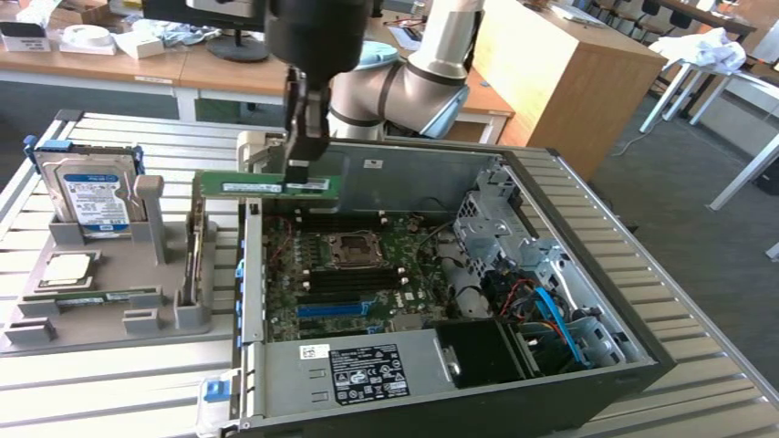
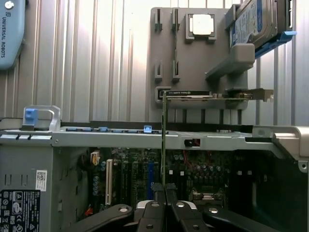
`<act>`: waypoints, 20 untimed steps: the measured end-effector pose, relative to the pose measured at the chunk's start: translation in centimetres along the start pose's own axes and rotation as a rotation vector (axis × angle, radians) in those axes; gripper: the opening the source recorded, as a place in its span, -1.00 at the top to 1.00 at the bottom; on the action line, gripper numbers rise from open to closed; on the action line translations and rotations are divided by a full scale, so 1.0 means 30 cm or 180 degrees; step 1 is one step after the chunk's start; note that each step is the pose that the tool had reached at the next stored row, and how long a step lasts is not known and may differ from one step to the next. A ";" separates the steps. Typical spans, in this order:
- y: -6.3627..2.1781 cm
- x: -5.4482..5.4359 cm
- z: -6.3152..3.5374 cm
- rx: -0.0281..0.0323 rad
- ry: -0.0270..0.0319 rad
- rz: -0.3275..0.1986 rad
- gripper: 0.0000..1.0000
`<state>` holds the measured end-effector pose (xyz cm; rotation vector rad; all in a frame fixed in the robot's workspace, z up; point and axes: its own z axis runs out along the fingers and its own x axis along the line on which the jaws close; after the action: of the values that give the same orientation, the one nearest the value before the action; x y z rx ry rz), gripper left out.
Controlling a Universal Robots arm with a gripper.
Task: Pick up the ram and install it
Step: 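Pick up the ram and move it above insertion slot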
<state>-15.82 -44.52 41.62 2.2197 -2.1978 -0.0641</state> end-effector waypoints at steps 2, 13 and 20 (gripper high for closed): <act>-0.018 0.000 -0.001 0.0000 0.0000 0.0000 0.77; -0.114 0.001 -0.005 -0.0001 0.0000 0.0000 0.77; -0.169 0.002 -0.007 -0.0002 0.0000 0.0000 0.77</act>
<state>-10.75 -44.53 41.61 2.2195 -2.1976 -0.0649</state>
